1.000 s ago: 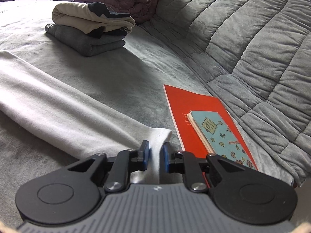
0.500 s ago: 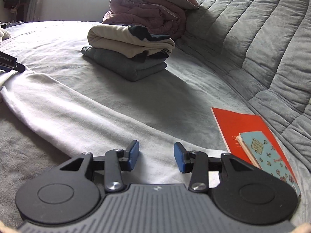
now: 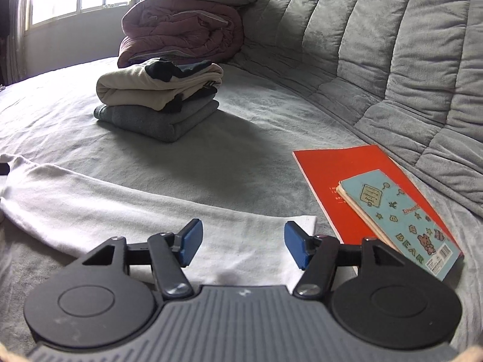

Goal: Fold clothes

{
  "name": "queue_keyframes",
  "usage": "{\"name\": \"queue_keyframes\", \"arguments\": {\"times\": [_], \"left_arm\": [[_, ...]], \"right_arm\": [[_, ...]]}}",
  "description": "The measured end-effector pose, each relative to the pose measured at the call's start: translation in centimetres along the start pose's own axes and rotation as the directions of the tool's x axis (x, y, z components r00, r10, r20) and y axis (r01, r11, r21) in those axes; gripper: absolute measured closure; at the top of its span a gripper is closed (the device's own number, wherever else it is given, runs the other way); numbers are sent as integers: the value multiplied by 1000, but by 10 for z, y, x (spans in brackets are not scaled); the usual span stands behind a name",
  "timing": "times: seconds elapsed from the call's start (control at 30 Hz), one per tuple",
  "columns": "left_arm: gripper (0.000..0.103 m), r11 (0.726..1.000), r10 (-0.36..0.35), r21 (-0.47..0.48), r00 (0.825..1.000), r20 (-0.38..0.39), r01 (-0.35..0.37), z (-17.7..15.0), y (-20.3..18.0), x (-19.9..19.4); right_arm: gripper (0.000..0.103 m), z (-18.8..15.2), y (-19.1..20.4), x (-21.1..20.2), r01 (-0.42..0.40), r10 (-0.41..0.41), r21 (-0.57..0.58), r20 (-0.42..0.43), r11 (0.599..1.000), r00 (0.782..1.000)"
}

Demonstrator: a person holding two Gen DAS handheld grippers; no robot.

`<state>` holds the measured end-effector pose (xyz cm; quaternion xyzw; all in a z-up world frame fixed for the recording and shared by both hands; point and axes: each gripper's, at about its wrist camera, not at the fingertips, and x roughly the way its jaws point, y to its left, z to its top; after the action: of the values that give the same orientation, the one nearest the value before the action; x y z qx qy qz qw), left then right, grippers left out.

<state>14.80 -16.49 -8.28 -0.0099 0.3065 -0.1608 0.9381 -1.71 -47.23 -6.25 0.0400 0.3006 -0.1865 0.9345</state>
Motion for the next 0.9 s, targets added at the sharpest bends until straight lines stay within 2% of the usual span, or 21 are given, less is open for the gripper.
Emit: {"name": "queue_keyframes", "arguments": {"times": [0.13,0.23,0.3,0.43,0.53,0.7,0.77,0.9], "left_arm": [[30,1000,-24,-16,1000,9,24,-13,12,-23],[27,998,-51,-41,999,-1,51,-25,20,-36],[26,997,-69,-46,998,-12,68,-36,20,-42],[21,996,-62,65,998,-2,62,-54,7,-55],[19,991,-55,122,998,6,53,-61,-1,-60],[18,990,-24,138,1000,6,23,-65,-6,-60],[15,989,-19,147,1000,7,17,-66,-8,-59],[14,990,-20,141,1000,15,17,-69,-6,-60]], "right_arm": [[35,-4,-5,-4,-87,98,159,-64,983,993],[33,-9,-5,-4,-148,192,290,-132,946,972],[33,-11,-3,-8,-176,235,338,-143,925,961],[31,-14,-5,-12,-211,301,457,-133,864,944],[29,-18,-9,-8,-202,300,522,-109,828,948],[31,-22,-15,-2,-181,275,611,-63,771,959],[32,-22,-13,0,-159,238,608,-50,778,970],[34,-17,4,9,-75,109,547,-30,833,994]]}}
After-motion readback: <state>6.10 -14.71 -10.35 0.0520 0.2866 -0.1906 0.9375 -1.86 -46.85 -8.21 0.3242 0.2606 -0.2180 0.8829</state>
